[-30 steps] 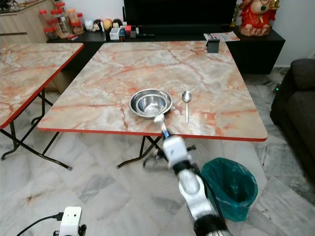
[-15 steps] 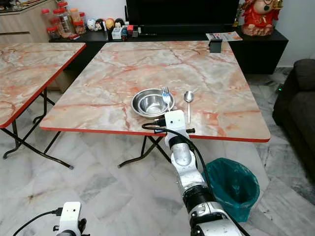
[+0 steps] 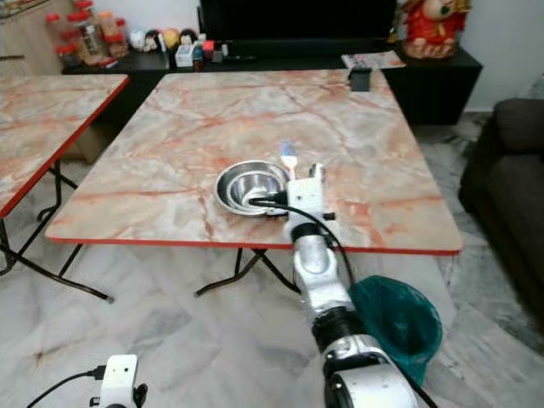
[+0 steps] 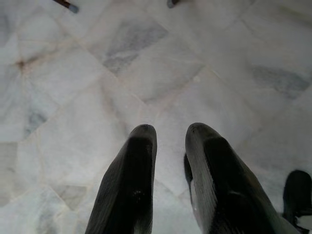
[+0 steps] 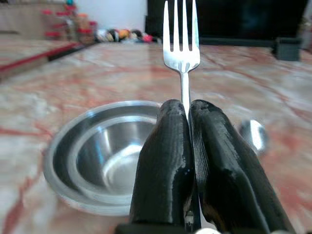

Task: Setting the table

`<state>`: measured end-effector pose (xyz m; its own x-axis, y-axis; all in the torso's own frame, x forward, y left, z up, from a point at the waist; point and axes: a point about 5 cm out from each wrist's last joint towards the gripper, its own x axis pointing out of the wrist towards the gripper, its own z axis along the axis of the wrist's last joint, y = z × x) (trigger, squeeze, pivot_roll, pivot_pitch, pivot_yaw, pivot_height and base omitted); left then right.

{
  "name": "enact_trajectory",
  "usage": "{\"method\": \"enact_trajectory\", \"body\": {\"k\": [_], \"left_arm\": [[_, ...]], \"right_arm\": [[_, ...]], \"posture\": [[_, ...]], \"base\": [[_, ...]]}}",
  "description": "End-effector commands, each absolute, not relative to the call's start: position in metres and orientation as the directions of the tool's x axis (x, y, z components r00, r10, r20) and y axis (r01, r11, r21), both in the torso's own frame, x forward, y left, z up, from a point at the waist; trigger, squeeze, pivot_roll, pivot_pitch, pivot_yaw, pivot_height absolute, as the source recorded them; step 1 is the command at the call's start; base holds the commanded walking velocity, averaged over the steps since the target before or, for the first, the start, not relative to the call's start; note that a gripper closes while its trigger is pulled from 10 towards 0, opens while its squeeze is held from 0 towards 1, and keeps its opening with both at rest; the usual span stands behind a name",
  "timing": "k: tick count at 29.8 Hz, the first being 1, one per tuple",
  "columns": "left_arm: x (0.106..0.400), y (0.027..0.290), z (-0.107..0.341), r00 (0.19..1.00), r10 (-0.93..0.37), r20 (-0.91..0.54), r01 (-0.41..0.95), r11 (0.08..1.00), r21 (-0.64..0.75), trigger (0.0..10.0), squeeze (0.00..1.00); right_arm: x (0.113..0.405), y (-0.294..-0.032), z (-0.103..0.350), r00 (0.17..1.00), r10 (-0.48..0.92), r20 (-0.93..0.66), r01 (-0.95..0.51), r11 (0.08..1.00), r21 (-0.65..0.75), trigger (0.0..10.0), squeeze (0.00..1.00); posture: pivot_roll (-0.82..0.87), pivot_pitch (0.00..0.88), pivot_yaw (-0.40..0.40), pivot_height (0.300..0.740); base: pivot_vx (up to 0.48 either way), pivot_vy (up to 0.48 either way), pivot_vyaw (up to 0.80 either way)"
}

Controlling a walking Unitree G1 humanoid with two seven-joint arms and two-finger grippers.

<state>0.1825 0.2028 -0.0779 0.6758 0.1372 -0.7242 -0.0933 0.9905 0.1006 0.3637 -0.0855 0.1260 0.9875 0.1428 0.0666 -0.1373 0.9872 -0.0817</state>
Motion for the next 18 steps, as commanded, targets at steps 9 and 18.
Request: {"method": "enact_trajectory", "body": {"k": [9, 18], "left_arm": [[0.1849, 0.2026, -0.0769, 0.678, 0.143, -0.721, -0.101, 0.990, 0.101, 10.0, 0.00], [0.1843, 0.2029, -0.0771, 0.676, 0.145, -0.722, -0.105, 0.989, 0.101, 10.0, 0.00]], "right_arm": [[0.3668, -0.0972, 0.1286, 0.993, 0.093, 0.076, -0.087, 0.993, -0.085, 10.0, 0.00], [0.3667, -0.0952, 0.1283, 0.993, 0.094, 0.074, -0.088, 0.993, -0.078, 10.0, 0.00]], "posture": [[-0.01, 0.000, 0.061, 0.740], [-0.01, 0.000, 0.063, 0.740]], "base": [[0.300, 0.000, -0.22], [0.299, 0.000, 0.00]]}}
